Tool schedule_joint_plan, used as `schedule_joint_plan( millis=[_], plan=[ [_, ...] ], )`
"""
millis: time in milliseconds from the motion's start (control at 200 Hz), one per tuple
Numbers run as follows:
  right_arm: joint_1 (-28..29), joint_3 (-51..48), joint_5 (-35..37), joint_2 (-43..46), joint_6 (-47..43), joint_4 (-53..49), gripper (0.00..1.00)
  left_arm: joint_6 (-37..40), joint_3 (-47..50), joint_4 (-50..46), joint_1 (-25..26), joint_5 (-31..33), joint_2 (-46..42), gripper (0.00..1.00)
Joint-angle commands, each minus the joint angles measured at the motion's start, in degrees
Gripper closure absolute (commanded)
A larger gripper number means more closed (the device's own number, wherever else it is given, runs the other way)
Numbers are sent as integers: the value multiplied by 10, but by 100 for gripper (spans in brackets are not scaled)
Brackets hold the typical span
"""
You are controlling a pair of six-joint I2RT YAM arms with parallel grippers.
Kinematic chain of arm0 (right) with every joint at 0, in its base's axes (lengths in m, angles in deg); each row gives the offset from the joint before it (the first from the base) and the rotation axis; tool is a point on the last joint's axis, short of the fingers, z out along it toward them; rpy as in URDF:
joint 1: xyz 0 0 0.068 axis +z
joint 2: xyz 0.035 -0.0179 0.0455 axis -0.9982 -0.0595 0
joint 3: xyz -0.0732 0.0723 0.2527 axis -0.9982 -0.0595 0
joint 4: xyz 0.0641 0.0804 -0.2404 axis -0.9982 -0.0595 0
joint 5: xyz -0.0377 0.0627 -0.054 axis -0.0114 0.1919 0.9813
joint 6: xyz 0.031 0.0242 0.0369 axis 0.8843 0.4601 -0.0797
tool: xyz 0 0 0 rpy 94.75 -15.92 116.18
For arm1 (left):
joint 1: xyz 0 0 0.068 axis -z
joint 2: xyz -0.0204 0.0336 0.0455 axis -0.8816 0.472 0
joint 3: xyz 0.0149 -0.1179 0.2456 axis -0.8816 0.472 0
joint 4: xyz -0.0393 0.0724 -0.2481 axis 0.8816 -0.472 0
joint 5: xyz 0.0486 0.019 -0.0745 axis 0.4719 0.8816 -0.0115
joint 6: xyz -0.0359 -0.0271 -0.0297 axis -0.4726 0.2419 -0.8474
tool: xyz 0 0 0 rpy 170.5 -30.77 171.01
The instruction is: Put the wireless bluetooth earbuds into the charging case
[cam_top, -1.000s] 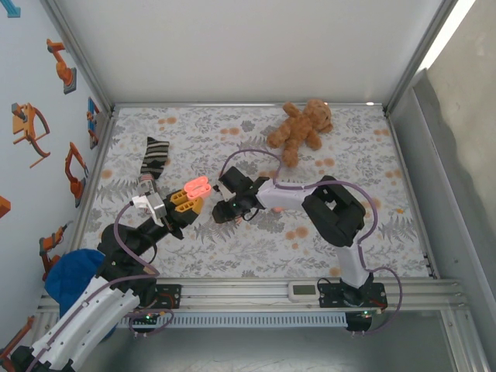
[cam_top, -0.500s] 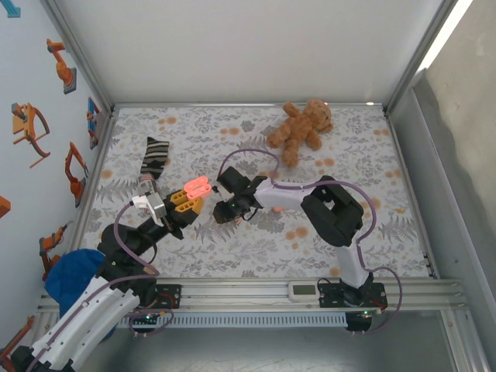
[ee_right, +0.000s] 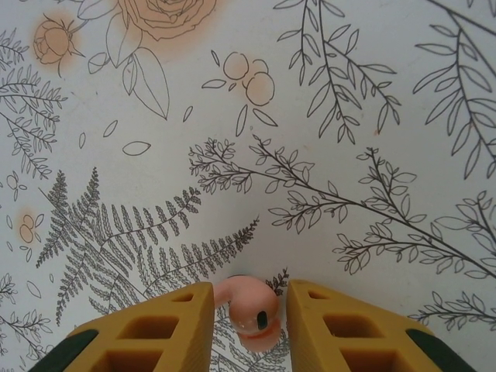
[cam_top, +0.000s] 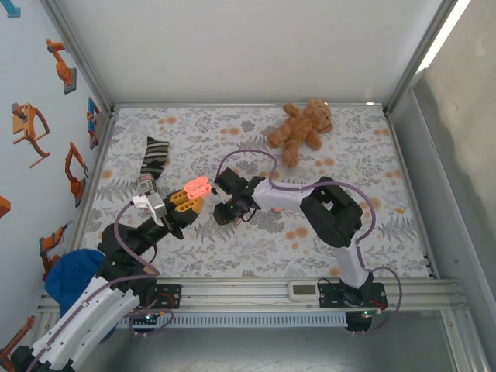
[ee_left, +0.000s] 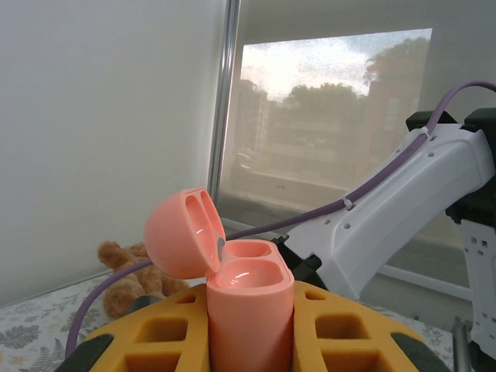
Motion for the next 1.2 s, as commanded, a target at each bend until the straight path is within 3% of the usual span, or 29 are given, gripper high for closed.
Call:
schedule_joint_plan(
  millis=[0, 140, 661, 726, 1192],
  plan=[
    [7, 8, 3, -12, -9, -23, 71, 9, 2, 8, 2, 3, -4, 100],
    [7, 12, 0, -16, -9, -21, 76, 9, 2, 8, 2, 3, -5, 100],
    [7, 4, 6, 1, -13, -6, 79, 10, 2, 4, 2, 4, -6, 100],
    [7, 3, 6, 5, -15, -5, 83, 10, 2, 5, 1, 3, -7, 100],
    [4, -13, 35, 66, -43, -16, 83, 12, 2, -3, 1, 5, -14, 100]
  ],
)
